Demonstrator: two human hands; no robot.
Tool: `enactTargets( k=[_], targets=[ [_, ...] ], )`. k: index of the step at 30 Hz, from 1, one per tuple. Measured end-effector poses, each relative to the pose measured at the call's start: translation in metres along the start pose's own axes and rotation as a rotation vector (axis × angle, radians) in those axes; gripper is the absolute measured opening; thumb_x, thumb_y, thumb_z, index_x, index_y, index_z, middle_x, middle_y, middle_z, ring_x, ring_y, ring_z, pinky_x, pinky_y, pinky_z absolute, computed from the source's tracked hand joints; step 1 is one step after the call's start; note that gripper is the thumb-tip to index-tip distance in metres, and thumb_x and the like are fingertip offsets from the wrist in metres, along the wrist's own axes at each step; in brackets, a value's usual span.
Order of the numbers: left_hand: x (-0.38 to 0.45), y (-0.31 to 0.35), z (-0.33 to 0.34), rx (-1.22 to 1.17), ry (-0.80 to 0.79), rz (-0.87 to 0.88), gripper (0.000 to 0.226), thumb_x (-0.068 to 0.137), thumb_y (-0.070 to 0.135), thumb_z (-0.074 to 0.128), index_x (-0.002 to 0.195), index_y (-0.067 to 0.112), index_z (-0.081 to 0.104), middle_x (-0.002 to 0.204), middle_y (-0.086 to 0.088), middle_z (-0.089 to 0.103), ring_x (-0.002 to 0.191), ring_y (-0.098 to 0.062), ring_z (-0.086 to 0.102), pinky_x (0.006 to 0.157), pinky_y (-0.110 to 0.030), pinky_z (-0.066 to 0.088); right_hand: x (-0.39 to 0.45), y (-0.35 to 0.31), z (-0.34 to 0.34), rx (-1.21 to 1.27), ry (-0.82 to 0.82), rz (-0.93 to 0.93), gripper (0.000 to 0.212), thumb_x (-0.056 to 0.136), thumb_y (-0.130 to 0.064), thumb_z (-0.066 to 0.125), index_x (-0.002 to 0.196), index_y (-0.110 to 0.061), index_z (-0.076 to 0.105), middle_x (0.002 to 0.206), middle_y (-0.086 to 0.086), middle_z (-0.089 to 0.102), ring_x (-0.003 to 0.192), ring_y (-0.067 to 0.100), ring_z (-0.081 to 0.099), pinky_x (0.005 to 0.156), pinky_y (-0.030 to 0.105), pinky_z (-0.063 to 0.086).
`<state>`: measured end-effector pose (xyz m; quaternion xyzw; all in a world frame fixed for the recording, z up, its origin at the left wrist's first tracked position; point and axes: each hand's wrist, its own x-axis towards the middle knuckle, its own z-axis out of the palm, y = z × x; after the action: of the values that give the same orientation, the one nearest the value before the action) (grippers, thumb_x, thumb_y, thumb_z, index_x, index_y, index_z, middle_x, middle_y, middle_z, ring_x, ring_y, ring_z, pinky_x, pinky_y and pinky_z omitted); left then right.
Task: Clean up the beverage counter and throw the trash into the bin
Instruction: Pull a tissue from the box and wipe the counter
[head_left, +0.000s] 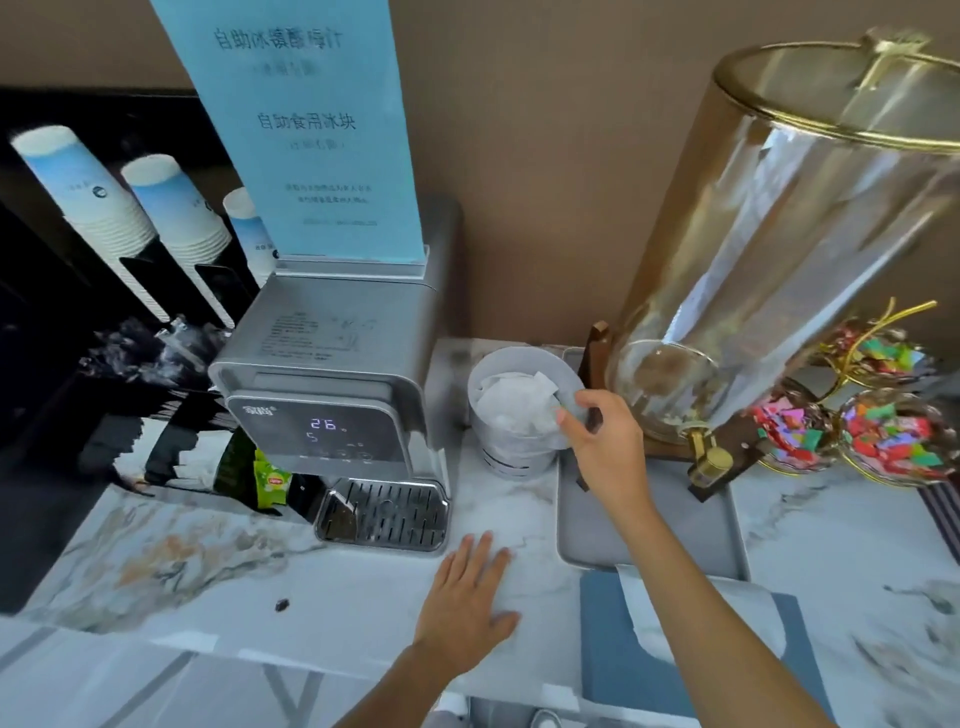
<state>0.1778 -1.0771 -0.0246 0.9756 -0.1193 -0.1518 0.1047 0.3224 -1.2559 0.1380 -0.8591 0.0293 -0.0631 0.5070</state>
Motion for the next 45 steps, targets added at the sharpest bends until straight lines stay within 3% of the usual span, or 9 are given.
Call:
enactTargets(
  k=[5,13,19,24,26,31,35,38,45],
  targets=[
    [0.012,0.019,-0.008,-0.170,0.050,-0.008,0.079,0.093,0.062,0.034,0.157,0.025,0.006,0.167,-0.005,-0.006,0.150,-0.022,-0.014,0.123,-0.036,0.001,-0.057,0.032,-0.035,0.055,0.000,0.082,0.019,0.088,-0.016,0.068,0.106,-0.020,0.065,0.097,-0.008,0.061,0.072,0.001,0.053,0.071,0.013,0.042],
    [0.028,0.103,-0.027,-0.732,0.077,-0.031,0.065,0.094,0.043,0.059,0.149,0.018,0.031,0.145,0.006,0.038,0.131,-0.005,0.037,0.098,0.001,0.020,-0.136,0.121,-0.129,0.121,0.282,0.473,0.010,0.093,-0.011,0.061,0.097,-0.020,0.065,0.097,0.009,0.069,0.060,0.025,0.060,0.047,0.022,0.048],
    [0.028,0.140,-0.027,-0.628,0.197,-0.112,0.028,0.084,0.020,0.075,0.104,0.012,0.057,0.115,-0.004,0.051,0.110,-0.028,0.054,0.083,-0.023,0.039,-0.157,0.162,-0.156,-0.008,0.249,0.621,0.013,0.092,-0.006,0.057,0.102,-0.007,0.065,0.090,0.020,0.070,0.070,0.036,0.066,0.069,0.042,0.057],
    [0.019,0.165,-0.024,-0.627,0.197,-0.236,0.026,0.081,0.031,0.077,0.070,0.018,0.057,0.143,-0.002,0.042,0.115,0.004,0.039,0.082,-0.018,0.032,-0.159,0.169,-0.156,-0.070,0.210,0.618,0.007,0.090,-0.006,0.056,0.094,-0.009,0.062,0.079,0.016,0.069,0.060,0.032,0.067,0.062,0.041,0.056],
    [0.021,0.172,-0.024,-0.648,0.196,-0.264,0.029,0.084,0.025,0.075,0.065,0.015,0.055,0.138,-0.012,0.054,0.130,0.001,0.035,0.089,-0.022,0.037,-0.157,0.170,-0.157,-0.067,0.180,0.619,0.003,0.089,-0.007,0.060,0.091,-0.009,0.061,0.080,0.015,0.069,0.067,0.037,0.066,0.067,0.044,0.056],
    [0.020,0.182,-0.031,-0.715,0.248,-0.263,0.032,0.088,0.004,0.068,0.060,0.007,0.052,0.098,-0.015,0.069,0.144,-0.019,0.030,0.106,-0.029,0.035,-0.153,0.166,-0.159,-0.069,0.109,0.603,0.009,0.084,-0.001,0.063,0.081,-0.009,0.061,0.078,0.014,0.069,0.075,0.035,0.066,0.072,0.038,0.053],
    [0.013,0.178,-0.050,-0.908,0.309,-0.295,0.040,0.088,0.002,0.067,0.059,0.016,0.044,0.091,-0.001,0.060,0.101,-0.020,0.057,0.073,-0.011,0.037,-0.147,0.157,-0.171,0.018,0.100,0.462,0.023,0.087,0.000,0.064,0.074,-0.019,0.062,0.077,0.008,0.069,0.076,0.027,0.064,0.062,0.025,0.046],
    [0.004,0.167,-0.069,-1.139,0.311,-0.354,0.037,0.089,0.009,0.068,0.061,0.013,0.043,0.065,-0.001,0.044,0.063,-0.014,0.043,0.055,-0.015,0.034,-0.138,0.140,-0.177,0.206,0.090,0.334,0.021,0.090,0.002,0.061,0.086,-0.019,0.062,0.080,0.004,0.066,0.075,0.018,0.063,0.069,0.020,0.050],
    [-0.034,0.128,-0.099,-1.467,0.411,-0.402,0.013,0.090,0.015,0.069,0.084,0.016,0.058,0.072,-0.010,0.069,0.066,-0.018,0.059,0.064,-0.031,0.051,-0.116,0.098,-0.153,0.352,-0.114,0.190,0.019,0.088,-0.004,0.065,0.095,-0.022,0.062,0.058,-0.006,0.059,0.065,0.011,0.059,0.068,0.023,0.049]
  ],
)
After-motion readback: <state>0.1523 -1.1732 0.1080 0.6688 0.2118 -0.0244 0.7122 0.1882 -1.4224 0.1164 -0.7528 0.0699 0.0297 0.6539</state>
